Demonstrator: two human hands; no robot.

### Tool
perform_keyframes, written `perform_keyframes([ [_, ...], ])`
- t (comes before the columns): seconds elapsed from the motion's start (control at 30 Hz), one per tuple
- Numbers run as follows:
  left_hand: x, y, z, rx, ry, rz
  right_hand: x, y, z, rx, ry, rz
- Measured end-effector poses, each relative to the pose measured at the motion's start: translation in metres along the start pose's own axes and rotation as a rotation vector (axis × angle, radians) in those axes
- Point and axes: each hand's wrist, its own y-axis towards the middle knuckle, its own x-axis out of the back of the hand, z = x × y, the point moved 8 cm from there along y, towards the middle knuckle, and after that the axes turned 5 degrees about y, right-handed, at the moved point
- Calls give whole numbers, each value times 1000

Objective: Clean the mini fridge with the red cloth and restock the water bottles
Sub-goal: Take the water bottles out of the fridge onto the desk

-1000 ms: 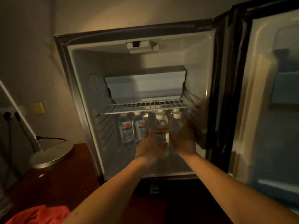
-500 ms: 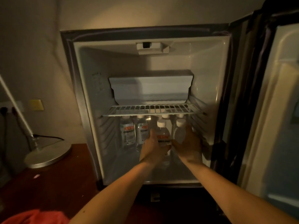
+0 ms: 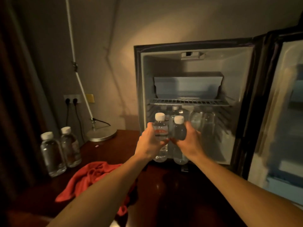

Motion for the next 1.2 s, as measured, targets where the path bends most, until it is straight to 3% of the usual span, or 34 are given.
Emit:
perform_keyframes([
  [0.17,67,-31,32,30,55,-86,-43,-14,44,102,-59,47],
  [0.3,124,-54,67,78,113,-185,-89,-23,83,153,54,111],
  [0.67,253,-122,212,389,277,-358,-256,-43,167,157,285,374],
  [0.97,284,-155,277,538,246,-421,-357,-70,182,77,393,551],
  [1.2,286,-153,294,513,187,-410,-400,-91,179,-22,465,627],
])
